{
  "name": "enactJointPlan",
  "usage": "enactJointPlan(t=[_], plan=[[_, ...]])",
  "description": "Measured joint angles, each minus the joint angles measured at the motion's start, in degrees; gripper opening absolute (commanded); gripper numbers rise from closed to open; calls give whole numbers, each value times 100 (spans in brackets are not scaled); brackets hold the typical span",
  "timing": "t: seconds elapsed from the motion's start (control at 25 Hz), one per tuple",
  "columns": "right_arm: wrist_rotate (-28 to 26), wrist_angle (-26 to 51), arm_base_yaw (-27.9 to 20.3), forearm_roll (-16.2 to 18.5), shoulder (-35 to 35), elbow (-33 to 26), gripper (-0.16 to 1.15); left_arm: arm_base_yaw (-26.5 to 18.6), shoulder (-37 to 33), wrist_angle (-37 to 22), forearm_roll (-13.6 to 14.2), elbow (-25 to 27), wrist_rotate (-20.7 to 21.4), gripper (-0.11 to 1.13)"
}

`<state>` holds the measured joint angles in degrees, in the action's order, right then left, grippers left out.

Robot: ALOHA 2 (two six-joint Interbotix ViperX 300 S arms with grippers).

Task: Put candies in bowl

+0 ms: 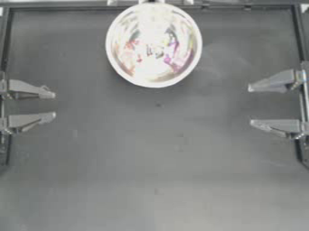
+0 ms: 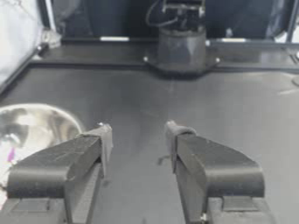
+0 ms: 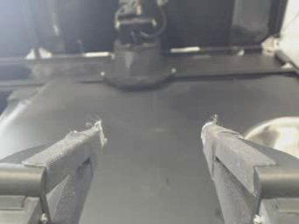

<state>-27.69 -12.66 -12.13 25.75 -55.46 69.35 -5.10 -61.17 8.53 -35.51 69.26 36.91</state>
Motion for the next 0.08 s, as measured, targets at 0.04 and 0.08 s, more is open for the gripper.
enactJointPlan(t=[0.04,0.08], plan=[[9,0,0,9,-18,9,98,0,-35,0,-9,9,9,81],[0,0,0,0,-35,18,98,0,-62,0,-9,26,9,81]])
